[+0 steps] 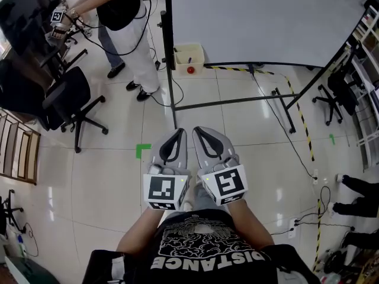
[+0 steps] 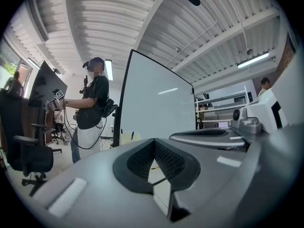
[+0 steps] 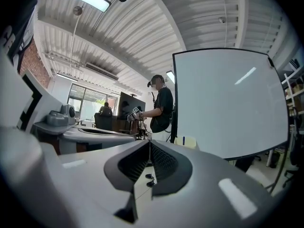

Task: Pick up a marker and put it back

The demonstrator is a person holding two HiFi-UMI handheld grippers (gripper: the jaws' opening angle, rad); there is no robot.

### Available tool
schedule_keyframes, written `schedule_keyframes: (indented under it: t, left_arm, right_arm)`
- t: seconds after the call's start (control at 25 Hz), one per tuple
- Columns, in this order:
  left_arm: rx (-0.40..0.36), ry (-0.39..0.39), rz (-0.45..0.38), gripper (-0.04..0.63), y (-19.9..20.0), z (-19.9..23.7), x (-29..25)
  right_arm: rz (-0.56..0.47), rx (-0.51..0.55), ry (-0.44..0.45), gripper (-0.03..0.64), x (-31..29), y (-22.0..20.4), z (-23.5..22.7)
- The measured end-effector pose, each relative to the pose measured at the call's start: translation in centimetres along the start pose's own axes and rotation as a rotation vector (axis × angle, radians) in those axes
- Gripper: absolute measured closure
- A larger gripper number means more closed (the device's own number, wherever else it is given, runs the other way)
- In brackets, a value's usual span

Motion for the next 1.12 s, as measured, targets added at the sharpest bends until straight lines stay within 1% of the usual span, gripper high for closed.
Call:
schedule_keyframes:
  t: [0.24, 0.44, 1.12]
  left_arm:
    - [-0.008, 0.016, 0.002, 0.589, 0.7, 1.6, -2.4]
    - [-0.015, 0.022, -0.013, 0.589, 1.8, 3.2, -5.4]
    - [0.011, 0.05, 0.001, 0.589, 4.5, 6.8, -15.2]
  right_arm:
    - [-0.021, 0.006, 0.011, 0.617, -2.8, 0.9, -1.5]
    - [-0.028, 0.024, 0.015, 0.617, -5.6, 1.8, -3.3]
    - [-0.008, 0.038, 0.036, 0.615, -13.9, 3.3, -10.7]
Point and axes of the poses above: the fingertips, and each gripper's own axes: x backward along the fingers, z to its left, y out of its top, the point moved 2 cm from there along x, backward along the fingers, and after that the axes turned 13 degrees about z, right-handed, at the moved point
